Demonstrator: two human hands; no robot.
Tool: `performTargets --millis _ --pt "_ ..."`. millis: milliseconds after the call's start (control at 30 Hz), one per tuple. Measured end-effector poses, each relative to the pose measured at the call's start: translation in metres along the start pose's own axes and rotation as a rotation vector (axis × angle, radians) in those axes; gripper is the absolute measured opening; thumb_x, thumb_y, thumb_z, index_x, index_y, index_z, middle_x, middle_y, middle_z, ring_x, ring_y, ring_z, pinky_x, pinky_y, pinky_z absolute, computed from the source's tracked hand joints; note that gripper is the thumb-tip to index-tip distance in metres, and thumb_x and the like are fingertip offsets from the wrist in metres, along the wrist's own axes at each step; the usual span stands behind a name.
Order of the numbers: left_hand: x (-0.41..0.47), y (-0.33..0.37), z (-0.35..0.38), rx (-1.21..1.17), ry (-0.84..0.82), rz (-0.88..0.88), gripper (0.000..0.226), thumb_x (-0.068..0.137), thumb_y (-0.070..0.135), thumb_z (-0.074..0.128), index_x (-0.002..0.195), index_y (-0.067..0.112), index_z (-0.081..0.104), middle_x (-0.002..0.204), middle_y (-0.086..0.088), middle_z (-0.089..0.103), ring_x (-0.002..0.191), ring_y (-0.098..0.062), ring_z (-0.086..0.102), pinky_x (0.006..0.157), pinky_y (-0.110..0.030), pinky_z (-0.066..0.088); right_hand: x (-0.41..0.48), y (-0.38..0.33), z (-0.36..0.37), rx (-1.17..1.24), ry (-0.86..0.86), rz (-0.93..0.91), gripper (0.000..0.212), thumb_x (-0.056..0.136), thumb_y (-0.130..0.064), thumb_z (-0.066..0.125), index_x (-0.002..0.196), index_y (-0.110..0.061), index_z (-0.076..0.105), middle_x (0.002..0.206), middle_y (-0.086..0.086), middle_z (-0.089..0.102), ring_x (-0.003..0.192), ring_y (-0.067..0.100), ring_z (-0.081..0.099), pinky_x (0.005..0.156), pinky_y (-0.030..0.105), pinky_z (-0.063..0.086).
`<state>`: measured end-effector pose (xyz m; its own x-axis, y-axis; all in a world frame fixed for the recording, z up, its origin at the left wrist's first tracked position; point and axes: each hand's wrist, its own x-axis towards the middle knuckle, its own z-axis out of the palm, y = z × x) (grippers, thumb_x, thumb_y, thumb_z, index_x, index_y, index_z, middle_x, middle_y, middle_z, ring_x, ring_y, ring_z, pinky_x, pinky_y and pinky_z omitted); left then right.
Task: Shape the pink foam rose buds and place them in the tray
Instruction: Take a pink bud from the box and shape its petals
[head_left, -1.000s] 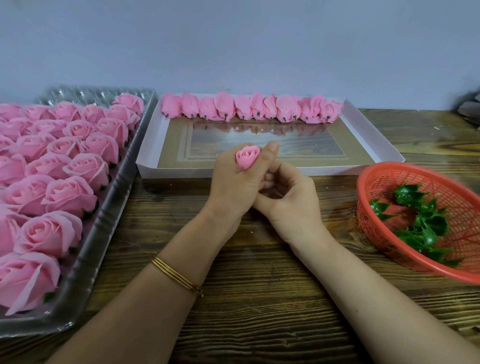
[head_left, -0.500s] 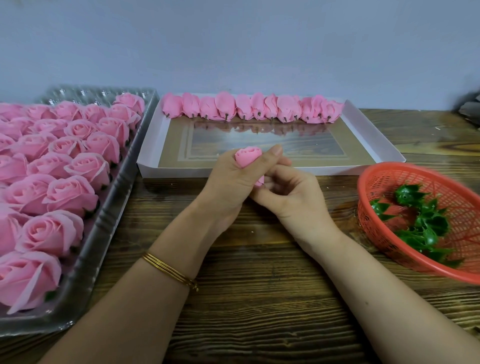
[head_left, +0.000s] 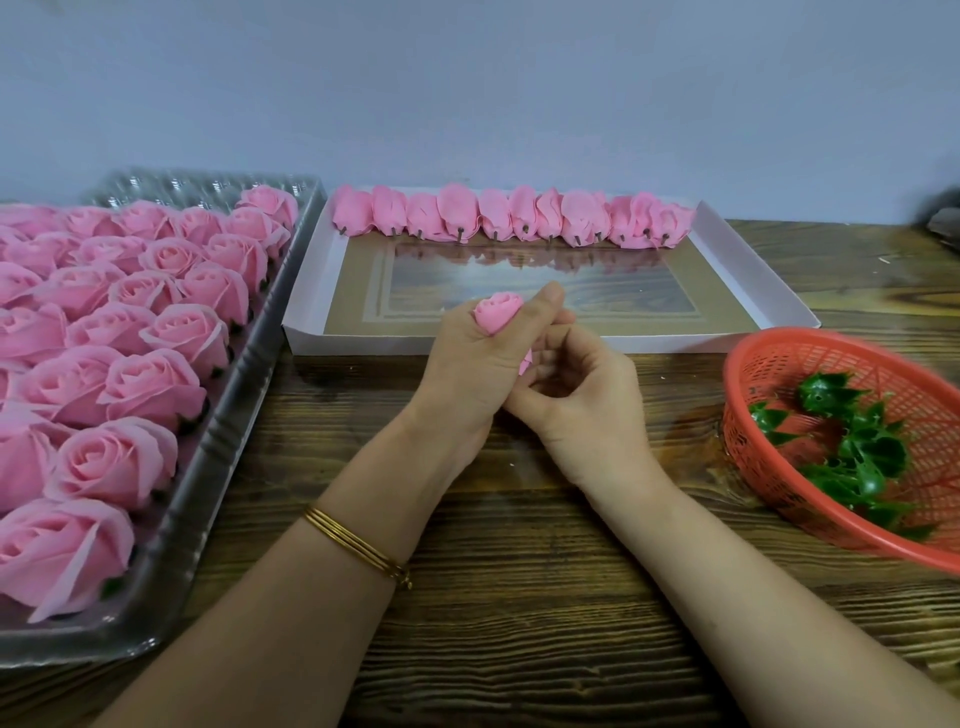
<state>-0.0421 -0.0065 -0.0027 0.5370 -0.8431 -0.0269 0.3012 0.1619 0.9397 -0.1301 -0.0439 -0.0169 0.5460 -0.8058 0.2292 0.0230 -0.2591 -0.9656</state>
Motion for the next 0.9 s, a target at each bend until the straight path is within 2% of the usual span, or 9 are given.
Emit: performTargets --millis 133,233,333,433,533,633,700,833,900 --pt "0.001 -0.001 -0.001 0.009 -0.045 0.000 0.017 0.089 0.021 0.068 0.076 0.010 0.071 0.065 -0.007 0.064 0.059 -0.014 0.062 0.057 -0.024 0.054 -0.001 -0.001 -0.001 -0.019 0.022 -0.024 0.024 0.071 0.002 0.080 0.076 -0.015 0.064 0.065 -0.009 0.062 0.061 0.007 0.056 0.062 0.024 0.050" --pt "0.002 0.000 -0.005 0.018 -0.113 0.001 0.021 0.079 0.028 0.071 0.078 0.008 0.071 0.067 -0.006 0.066 0.061 -0.014 0.063 0.060 -0.024 0.055 -0.001 -0.002 -0.002 0.055 -0.002 -0.011 0.021 0.073 0.008 0.076 0.082 -0.009 0.066 0.068 0.003 0.061 0.063 0.013 0.053 0.065 0.022 0.049" --pt "0.004 0.002 -0.009 0.028 -0.181 -0.006 0.027 0.073 0.034 0.070 0.079 0.007 0.071 0.069 -0.007 0.067 0.064 -0.015 0.065 0.064 -0.025 0.056 0.000 -0.004 -0.004 0.151 -0.068 0.044 0.019 0.077 0.011 0.071 0.087 -0.005 0.068 0.069 0.002 0.060 0.069 0.016 0.051 0.068 0.016 0.048" --pt "0.004 0.004 -0.013 0.032 -0.229 -0.008 0.026 0.076 0.033 0.069 0.078 0.007 0.071 0.070 -0.006 0.066 0.064 -0.014 0.065 0.062 -0.023 0.054 0.000 -0.003 -0.007 0.214 -0.136 0.115 0.015 0.080 0.009 0.069 0.092 0.001 0.070 0.071 0.005 0.061 0.076 0.021 0.051 0.079 0.026 0.047" --pt "0.004 0.003 -0.011 0.015 -0.184 -0.006 0.023 0.082 0.029 0.068 0.076 0.007 0.071 0.068 -0.007 0.066 0.060 -0.014 0.065 0.058 -0.022 0.053 0.001 -0.003 -0.008 0.240 -0.138 0.143 0.017 0.080 0.008 0.069 0.096 0.002 0.070 0.080 0.011 0.063 0.079 0.020 0.055 0.085 0.029 0.047" --pt "0.006 0.001 -0.008 -0.020 -0.085 -0.020 0.023 0.091 0.020 0.065 0.074 0.006 0.069 0.065 -0.008 0.067 0.060 -0.015 0.065 0.057 -0.024 0.054 0.002 -0.002 -0.005 0.212 -0.086 0.104 0.023 0.077 0.009 0.073 0.098 0.003 0.068 0.077 0.001 0.066 0.069 0.006 0.058 0.076 0.018 0.050" --pt "0.006 0.001 -0.006 -0.026 -0.047 -0.021 0.023 0.092 0.020 0.065 0.074 0.006 0.069 0.064 -0.008 0.067 0.059 -0.015 0.065 0.057 -0.024 0.054 0.002 -0.001 -0.003 0.177 -0.041 0.065 0.030 0.074 0.011 0.075 0.102 0.005 0.066 0.077 -0.002 0.066 0.066 0.003 0.058 0.071 0.015 0.051" --pt "0.004 -0.002 -0.002 -0.027 -0.016 -0.001 0.021 0.091 0.018 0.066 0.074 0.006 0.069 0.062 -0.008 0.066 0.057 -0.014 0.064 0.054 -0.023 0.052 0.001 0.001 -0.001 0.054 0.010 0.011 0.027 0.069 0.007 0.078 0.085 -0.011 0.065 0.073 -0.005 0.065 0.067 0.009 0.057 0.067 0.020 0.050" --pt "0.003 -0.003 -0.001 -0.025 -0.018 0.000 0.019 0.090 0.018 0.067 0.076 0.006 0.069 0.063 -0.008 0.065 0.057 -0.014 0.064 0.055 -0.023 0.053 0.001 0.002 -0.001 0.031 0.029 0.001 0.024 0.070 0.005 0.079 0.082 -0.010 0.065 0.072 -0.004 0.065 0.066 0.011 0.057 0.067 0.025 0.051"
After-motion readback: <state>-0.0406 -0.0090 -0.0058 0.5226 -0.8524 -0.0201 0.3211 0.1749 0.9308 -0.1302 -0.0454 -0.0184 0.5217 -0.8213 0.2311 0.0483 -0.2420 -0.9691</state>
